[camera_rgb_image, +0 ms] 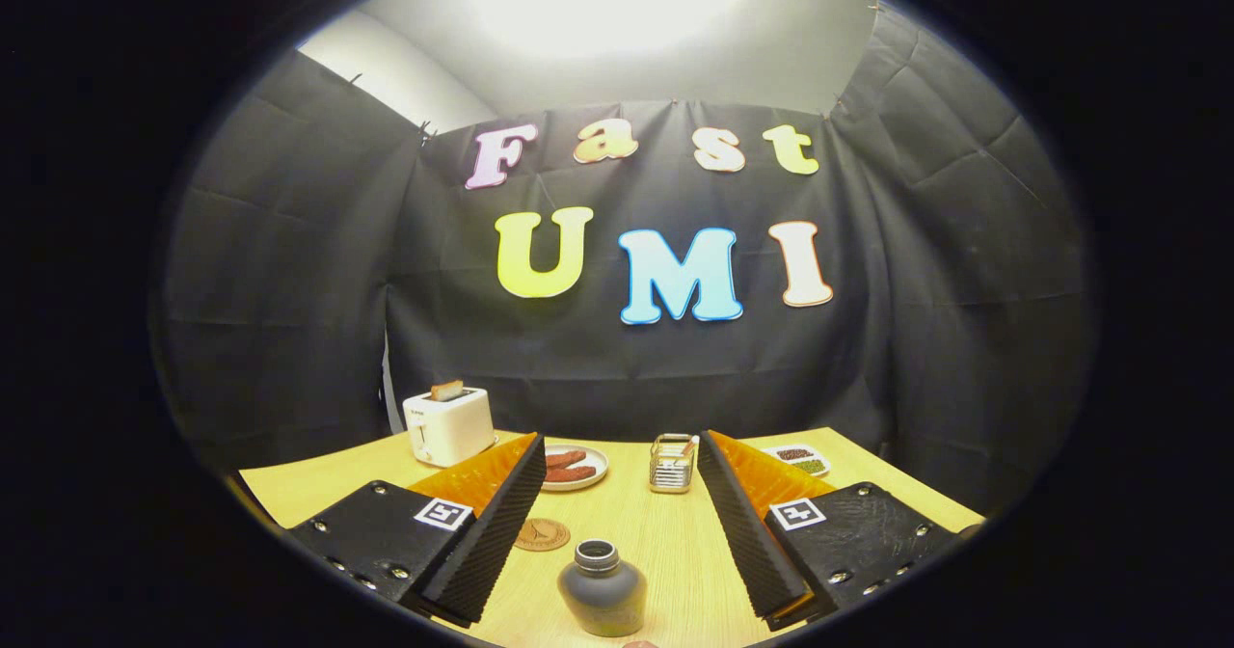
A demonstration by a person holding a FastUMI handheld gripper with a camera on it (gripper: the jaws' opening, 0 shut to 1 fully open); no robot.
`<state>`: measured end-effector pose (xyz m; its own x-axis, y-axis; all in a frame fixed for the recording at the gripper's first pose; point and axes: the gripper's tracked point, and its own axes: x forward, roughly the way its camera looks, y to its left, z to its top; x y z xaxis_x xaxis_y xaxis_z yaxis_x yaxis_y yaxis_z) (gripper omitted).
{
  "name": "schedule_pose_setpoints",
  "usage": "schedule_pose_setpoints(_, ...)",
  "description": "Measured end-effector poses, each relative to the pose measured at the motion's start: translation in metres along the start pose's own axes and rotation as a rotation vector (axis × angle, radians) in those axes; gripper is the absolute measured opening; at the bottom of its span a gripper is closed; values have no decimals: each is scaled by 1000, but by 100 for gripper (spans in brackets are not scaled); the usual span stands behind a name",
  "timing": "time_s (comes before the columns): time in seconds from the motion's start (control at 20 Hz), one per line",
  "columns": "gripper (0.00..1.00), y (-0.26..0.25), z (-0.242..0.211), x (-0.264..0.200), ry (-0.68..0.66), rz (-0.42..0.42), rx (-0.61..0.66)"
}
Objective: Take the bottle from table, then pour the juice into the cup, finally place the bottle on the coaster
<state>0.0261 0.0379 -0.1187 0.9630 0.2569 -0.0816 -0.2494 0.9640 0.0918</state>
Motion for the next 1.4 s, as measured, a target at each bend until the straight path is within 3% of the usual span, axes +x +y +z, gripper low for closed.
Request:
schedule_pose_setpoints(0.5, 97, 14, -73, 2, 165, 66, -5)
schedule_pose_setpoints(1.4, 97, 15, -167, 2, 353, 74, -41)
